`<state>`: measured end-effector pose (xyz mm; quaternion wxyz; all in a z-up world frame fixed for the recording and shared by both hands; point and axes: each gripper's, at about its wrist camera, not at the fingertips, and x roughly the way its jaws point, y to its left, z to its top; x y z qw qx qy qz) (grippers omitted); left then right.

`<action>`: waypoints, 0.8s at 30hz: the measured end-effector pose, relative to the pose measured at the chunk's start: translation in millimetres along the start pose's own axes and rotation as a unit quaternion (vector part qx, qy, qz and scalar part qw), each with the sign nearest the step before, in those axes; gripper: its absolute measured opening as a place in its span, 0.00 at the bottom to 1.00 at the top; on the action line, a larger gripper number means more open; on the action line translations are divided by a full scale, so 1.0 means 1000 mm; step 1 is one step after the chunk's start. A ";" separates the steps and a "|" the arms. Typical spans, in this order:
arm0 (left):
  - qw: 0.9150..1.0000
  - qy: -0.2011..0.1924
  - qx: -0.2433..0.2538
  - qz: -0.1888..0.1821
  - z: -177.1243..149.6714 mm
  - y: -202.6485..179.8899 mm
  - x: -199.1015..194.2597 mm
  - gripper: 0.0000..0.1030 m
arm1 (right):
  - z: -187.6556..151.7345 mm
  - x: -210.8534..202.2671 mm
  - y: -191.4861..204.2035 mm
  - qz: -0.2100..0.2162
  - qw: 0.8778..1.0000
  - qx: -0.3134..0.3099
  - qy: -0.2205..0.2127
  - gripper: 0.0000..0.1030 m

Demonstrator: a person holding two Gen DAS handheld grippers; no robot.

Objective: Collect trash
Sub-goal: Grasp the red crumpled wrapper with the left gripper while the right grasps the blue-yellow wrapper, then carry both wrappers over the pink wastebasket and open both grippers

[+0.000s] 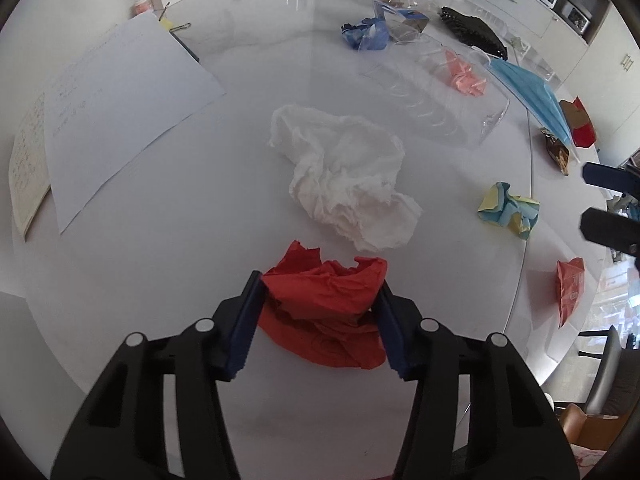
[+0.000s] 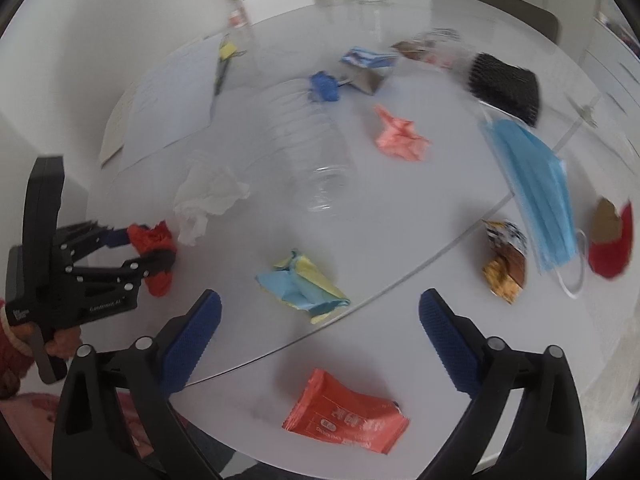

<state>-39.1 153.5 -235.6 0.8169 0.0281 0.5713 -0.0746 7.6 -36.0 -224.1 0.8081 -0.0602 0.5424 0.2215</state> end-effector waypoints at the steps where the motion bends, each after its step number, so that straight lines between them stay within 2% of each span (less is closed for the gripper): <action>1: 1.000 -0.001 0.000 -0.001 0.000 0.000 -0.001 0.48 | 0.000 0.000 0.000 0.000 1.000 0.000 0.000 0.88; 4: 1.000 -0.001 -0.004 -0.008 0.001 0.005 -0.005 0.45 | 0.005 0.021 0.012 -0.003 0.998 -0.052 0.022 0.79; 6: 1.000 -0.003 -0.005 -0.009 0.004 0.008 -0.010 0.45 | 0.009 0.041 0.018 -0.007 0.996 -0.081 0.046 0.67; 7: 1.000 -0.004 -0.005 -0.010 0.005 0.010 -0.013 0.45 | 0.009 0.041 0.018 -0.007 0.996 -0.081 0.046 0.64; 9: 1.000 -0.009 -0.002 -0.010 0.008 0.013 -0.019 0.45 | 0.011 0.050 0.017 -0.006 0.994 -0.088 0.058 0.50; 10: 1.000 -0.009 0.000 -0.011 0.009 0.015 -0.021 0.45 | 0.011 0.053 0.017 -0.007 0.994 -0.091 0.061 0.47; 15: 1.000 -0.011 0.016 -0.015 0.020 0.014 -0.032 0.45 | 0.012 0.052 0.007 0.000 0.996 -0.071 0.050 0.39; 18: 0.999 -0.019 0.038 -0.020 0.030 0.002 -0.043 0.45 | 0.012 0.040 -0.007 0.012 0.999 -0.036 0.034 0.38; 22: 0.994 -0.041 0.087 -0.045 0.048 -0.038 -0.067 0.45 | 0.004 -0.006 -0.031 0.017 0.999 0.033 -0.021 0.38; 24: 0.988 -0.058 0.123 -0.067 0.058 -0.075 -0.084 0.45 | -0.008 -0.040 -0.043 0.008 0.996 0.073 -0.051 0.38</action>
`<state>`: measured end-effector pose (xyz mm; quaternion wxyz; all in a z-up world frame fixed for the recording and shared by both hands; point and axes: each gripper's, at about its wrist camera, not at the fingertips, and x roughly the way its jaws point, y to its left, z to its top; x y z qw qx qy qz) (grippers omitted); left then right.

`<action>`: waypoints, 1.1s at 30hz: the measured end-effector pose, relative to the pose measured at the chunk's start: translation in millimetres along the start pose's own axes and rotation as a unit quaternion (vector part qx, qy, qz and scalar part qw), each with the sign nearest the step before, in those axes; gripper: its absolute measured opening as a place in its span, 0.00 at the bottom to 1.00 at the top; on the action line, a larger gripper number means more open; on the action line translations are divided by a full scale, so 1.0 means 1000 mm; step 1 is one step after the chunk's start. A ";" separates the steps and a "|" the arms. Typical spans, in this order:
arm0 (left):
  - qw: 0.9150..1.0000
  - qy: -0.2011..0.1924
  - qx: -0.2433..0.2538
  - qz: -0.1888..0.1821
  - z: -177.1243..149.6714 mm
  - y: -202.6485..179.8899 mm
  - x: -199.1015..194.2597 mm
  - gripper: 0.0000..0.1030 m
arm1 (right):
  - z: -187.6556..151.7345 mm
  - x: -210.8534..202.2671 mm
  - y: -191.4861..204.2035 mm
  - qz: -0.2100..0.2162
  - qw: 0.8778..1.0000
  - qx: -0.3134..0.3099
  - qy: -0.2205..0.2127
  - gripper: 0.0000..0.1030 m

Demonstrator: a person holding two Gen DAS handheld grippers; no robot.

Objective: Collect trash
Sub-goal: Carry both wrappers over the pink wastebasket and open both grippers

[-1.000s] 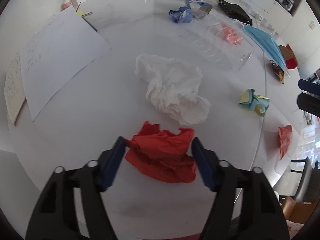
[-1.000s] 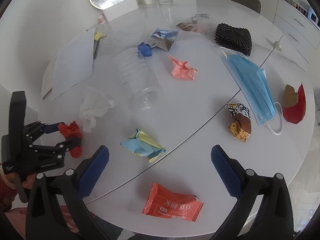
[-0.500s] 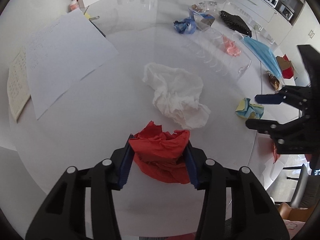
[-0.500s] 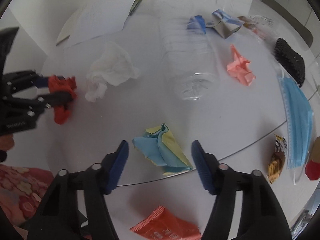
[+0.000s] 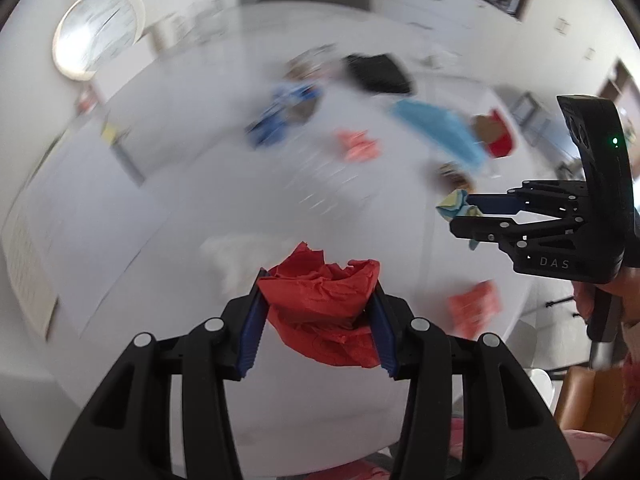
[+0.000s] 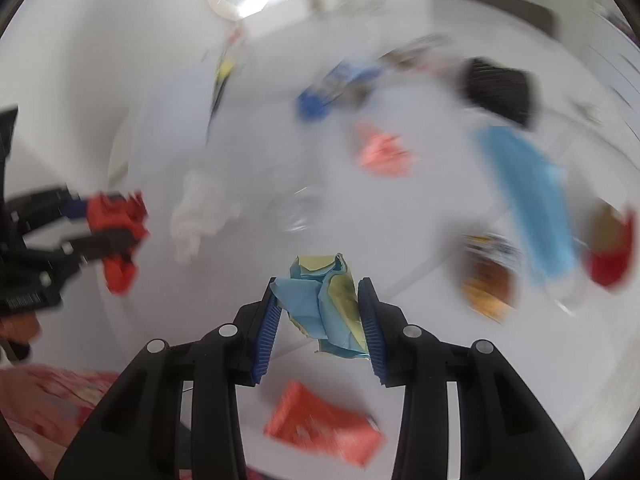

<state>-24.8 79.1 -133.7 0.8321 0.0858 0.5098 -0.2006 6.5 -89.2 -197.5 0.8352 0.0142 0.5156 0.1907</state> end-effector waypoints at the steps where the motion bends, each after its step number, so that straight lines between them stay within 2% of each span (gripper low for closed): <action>1: 1.000 -0.007 0.016 -0.011 0.008 -0.015 -0.003 0.45 | -0.004 -0.022 -0.010 -0.009 1.000 0.021 -0.019 0.38; 4: 0.995 -0.029 0.068 -0.061 0.034 -0.079 -0.012 0.45 | -0.025 -0.079 -0.038 -0.048 0.995 0.068 -0.062 0.39; 8: 0.984 -0.019 0.112 -0.138 0.057 -0.177 0.000 0.46 | -0.067 -0.148 -0.091 -0.121 0.980 0.122 -0.096 0.39; 11: 0.975 -0.004 0.149 -0.166 0.065 -0.244 0.019 0.46 | -0.108 -0.186 -0.130 -0.169 0.965 0.167 -0.113 0.39; 14: 0.968 0.013 0.170 -0.183 0.067 -0.297 0.039 0.46 | -0.139 -0.208 -0.169 -0.192 0.951 0.212 -0.121 0.39; 17: 0.966 0.034 0.175 -0.187 0.067 -0.338 0.064 0.46 | -0.162 -0.219 -0.198 -0.203 0.941 0.240 -0.124 0.39; 21: 0.967 0.057 0.172 -0.181 0.063 -0.366 0.084 0.58 | -0.189 -0.226 -0.228 -0.203 0.934 0.264 -0.128 0.39; 23: 0.968 0.059 0.169 -0.175 0.063 -0.369 0.088 0.71 | -0.198 -0.226 -0.240 -0.199 0.933 0.272 -0.126 0.39; 26: 0.971 0.051 0.167 -0.165 0.063 -0.370 0.086 0.78 | -0.204 -0.222 -0.246 -0.191 0.934 0.276 -0.123 0.39; 28: 0.973 0.045 0.165 -0.152 0.064 -0.369 0.079 0.79 | -0.206 -0.216 -0.247 -0.184 0.936 0.275 -0.123 0.40; 33: 0.980 0.034 0.141 -0.139 0.070 -0.342 0.059 0.85 | -0.205 -0.200 -0.246 -0.161 0.943 0.263 -0.122 0.40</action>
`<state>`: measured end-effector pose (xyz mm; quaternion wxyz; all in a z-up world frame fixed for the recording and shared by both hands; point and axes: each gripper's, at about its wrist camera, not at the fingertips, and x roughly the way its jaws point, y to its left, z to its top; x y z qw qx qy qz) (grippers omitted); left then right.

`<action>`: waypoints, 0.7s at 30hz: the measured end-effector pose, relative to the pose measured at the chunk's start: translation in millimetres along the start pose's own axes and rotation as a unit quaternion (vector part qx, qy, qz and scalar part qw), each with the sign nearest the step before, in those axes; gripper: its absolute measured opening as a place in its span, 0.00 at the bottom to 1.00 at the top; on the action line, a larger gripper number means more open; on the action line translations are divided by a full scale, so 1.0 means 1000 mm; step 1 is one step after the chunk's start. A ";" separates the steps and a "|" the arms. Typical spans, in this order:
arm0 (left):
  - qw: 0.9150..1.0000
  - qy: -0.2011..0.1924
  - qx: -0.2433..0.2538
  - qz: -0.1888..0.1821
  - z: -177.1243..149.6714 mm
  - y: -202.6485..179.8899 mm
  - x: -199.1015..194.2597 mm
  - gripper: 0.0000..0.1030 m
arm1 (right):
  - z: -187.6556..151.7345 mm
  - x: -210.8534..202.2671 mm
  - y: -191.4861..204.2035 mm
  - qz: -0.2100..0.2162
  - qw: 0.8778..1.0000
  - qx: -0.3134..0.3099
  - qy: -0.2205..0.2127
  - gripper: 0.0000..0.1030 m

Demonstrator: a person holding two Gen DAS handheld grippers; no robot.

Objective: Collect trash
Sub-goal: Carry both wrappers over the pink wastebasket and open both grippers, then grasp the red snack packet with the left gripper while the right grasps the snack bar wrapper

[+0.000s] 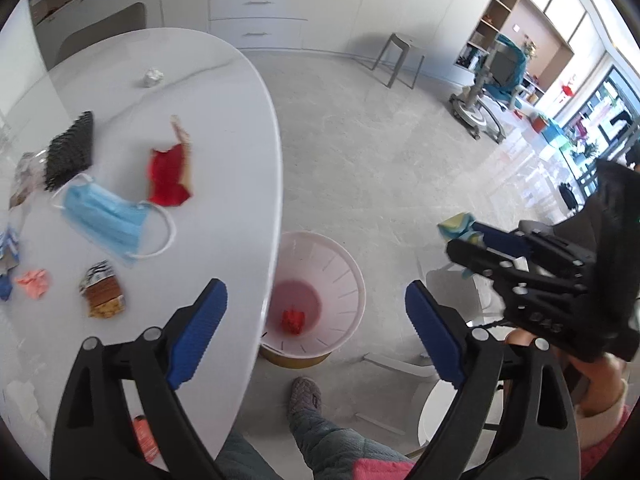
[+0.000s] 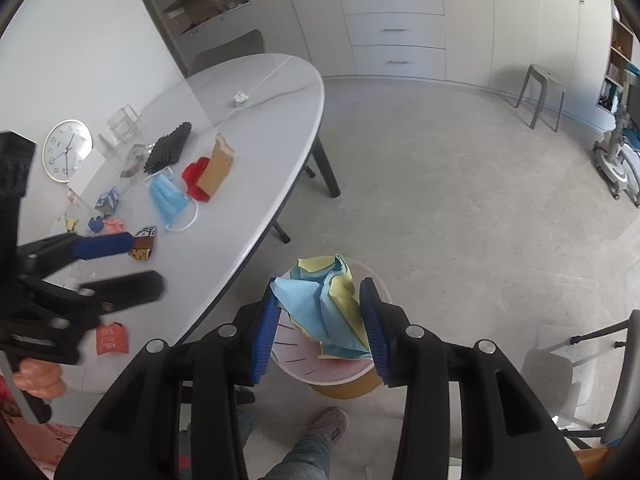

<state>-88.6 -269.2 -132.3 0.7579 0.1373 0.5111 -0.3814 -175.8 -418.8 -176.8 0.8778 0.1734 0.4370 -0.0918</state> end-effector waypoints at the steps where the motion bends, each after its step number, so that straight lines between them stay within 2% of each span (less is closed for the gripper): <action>1: 1.000 -0.006 -0.005 0.006 -0.004 0.006 -0.011 0.87 | -0.001 0.005 0.003 0.004 1.000 -0.002 0.002 0.41; 2: 1.000 -0.009 -0.007 0.014 -0.005 0.012 -0.016 0.88 | -0.002 0.012 0.006 0.008 1.000 -0.005 0.005 0.42; 4: 0.999 -0.015 -0.016 0.028 -0.011 0.027 -0.035 0.89 | -0.003 0.023 0.014 0.013 1.000 -0.008 0.015 0.59; 5: 0.999 -0.015 -0.021 0.032 -0.013 0.034 -0.042 0.89 | -0.005 0.030 0.018 0.009 1.000 -0.009 0.021 0.74; 6: 0.999 -0.016 -0.027 0.037 -0.017 0.042 -0.047 0.90 | -0.005 0.034 0.021 -0.001 1.000 -0.009 0.022 0.81; 8: 0.998 -0.020 -0.040 0.051 -0.027 0.059 -0.063 0.92 | -0.005 0.037 0.029 -0.014 1.000 -0.006 0.025 0.85; 10: 0.997 -0.021 -0.047 0.061 -0.037 0.073 -0.074 0.92 | -0.004 0.035 0.037 -0.011 1.000 0.000 0.021 0.87; 12: 0.996 -0.019 -0.052 0.070 -0.052 0.091 -0.088 0.92 | -0.003 0.026 0.046 -0.005 1.000 0.003 0.012 0.94; 14: 0.996 -0.020 -0.051 0.075 -0.064 0.105 -0.096 0.92 | -0.001 0.019 0.058 -0.004 1.000 -0.002 0.003 0.95; 18: 0.997 -0.011 -0.018 0.073 -0.094 0.128 -0.103 0.92 | 0.005 0.012 0.083 0.005 1.000 -0.022 0.001 0.96; 21: 0.998 0.012 0.015 0.061 -0.112 0.141 -0.095 0.92 | 0.010 0.010 0.106 0.017 0.999 -0.039 0.005 0.96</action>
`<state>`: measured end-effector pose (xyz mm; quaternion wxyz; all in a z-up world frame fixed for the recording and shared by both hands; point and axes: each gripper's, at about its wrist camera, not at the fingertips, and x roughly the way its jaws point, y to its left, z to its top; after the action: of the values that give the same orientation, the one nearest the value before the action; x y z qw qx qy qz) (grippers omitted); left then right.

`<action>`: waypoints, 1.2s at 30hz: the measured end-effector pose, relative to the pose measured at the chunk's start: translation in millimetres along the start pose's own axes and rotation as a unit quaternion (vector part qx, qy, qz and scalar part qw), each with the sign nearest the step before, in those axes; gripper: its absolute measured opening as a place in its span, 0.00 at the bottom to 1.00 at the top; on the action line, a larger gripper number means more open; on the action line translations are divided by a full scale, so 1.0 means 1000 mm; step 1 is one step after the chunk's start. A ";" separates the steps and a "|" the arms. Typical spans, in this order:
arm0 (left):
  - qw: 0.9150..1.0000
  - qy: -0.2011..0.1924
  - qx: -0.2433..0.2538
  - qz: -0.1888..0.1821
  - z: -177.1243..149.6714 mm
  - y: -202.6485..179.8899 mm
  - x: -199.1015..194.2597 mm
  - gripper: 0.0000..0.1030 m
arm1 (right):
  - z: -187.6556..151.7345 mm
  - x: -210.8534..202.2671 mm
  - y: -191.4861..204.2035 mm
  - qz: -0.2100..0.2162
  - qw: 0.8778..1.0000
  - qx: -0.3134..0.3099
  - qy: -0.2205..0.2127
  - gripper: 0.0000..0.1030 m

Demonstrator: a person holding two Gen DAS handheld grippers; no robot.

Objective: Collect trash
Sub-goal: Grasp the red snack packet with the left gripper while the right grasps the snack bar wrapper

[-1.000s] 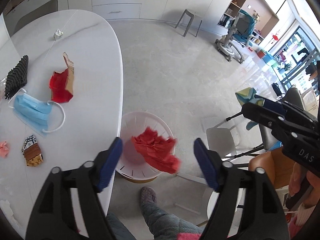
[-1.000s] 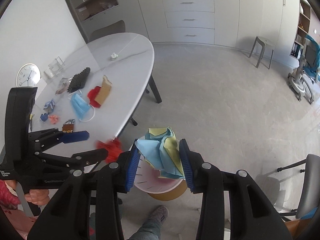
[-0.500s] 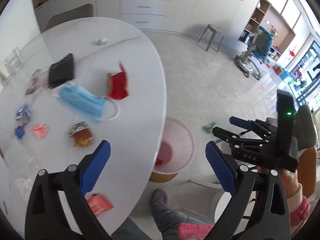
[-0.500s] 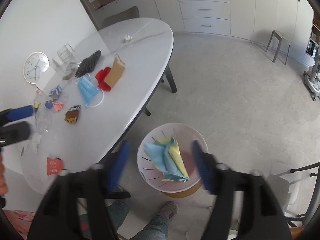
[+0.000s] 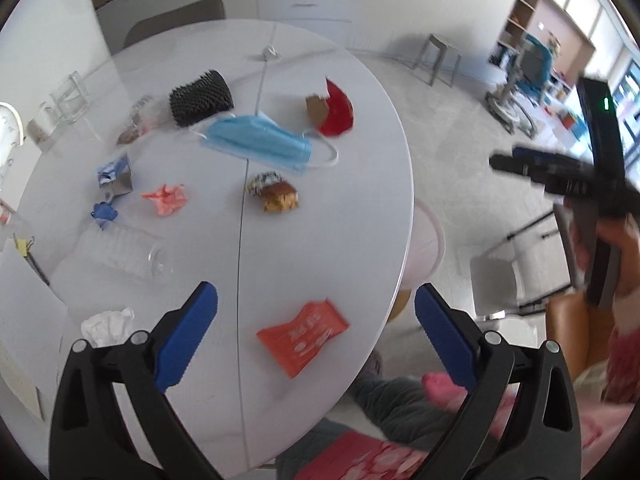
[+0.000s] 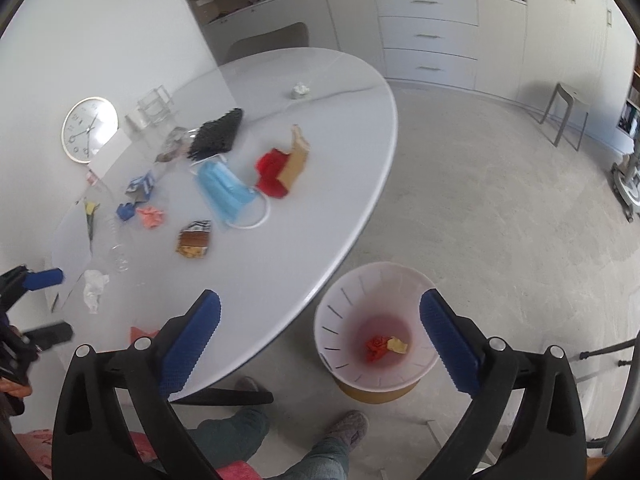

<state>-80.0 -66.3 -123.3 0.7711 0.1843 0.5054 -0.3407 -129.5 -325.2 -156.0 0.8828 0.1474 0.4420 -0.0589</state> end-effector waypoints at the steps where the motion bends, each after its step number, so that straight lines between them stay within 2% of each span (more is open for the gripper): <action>1: 1.000 0.007 0.014 -0.006 -0.005 0.003 0.004 0.92 | 0.001 0.000 0.007 0.002 1.000 -0.004 0.002 0.96; 4: 0.998 0.020 0.062 -0.009 -0.012 0.001 0.016 0.92 | 0.003 0.003 0.028 0.007 1.000 -0.011 0.006 0.96; 10: 0.985 0.046 0.162 -0.048 -0.019 0.000 0.053 0.91 | 0.003 0.008 0.063 0.001 1.000 -0.003 0.016 0.96; 17: 0.963 0.075 0.248 -0.075 -0.028 -0.002 0.099 0.70 | -0.001 0.014 0.082 -0.026 0.999 0.029 0.020 0.96; 21: 0.956 0.082 0.268 -0.086 -0.033 -0.004 0.106 0.62 | -0.002 0.014 0.083 -0.035 0.998 0.049 0.016 0.96; 24: 0.951 0.093 0.280 -0.091 -0.037 -0.002 0.112 0.47 | -0.002 0.016 0.084 -0.038 0.998 0.058 0.011 0.96; 26: 0.951 0.088 0.282 -0.090 -0.038 -0.001 0.113 0.40 | 0.000 0.019 0.085 -0.035 0.998 0.060 0.009 0.96; 30: 0.956 0.095 0.261 -0.098 -0.032 0.006 0.114 0.37 | 0.005 0.029 0.089 -0.031 0.998 0.055 0.010 0.96; 33: 0.964 0.081 0.236 -0.090 -0.025 0.014 0.104 0.35 | 0.011 0.040 0.099 -0.014 0.999 0.039 0.011 0.96; 36: 0.978 0.058 0.179 -0.093 -0.010 0.030 0.082 0.35 | 0.019 0.061 0.116 0.004 1.000 0.009 0.016 0.96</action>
<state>-44.0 -66.7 -203.2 0.6601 0.2910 0.4947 -0.4846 -51.5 -219.5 -169.9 0.8744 0.1580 0.4552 -0.0570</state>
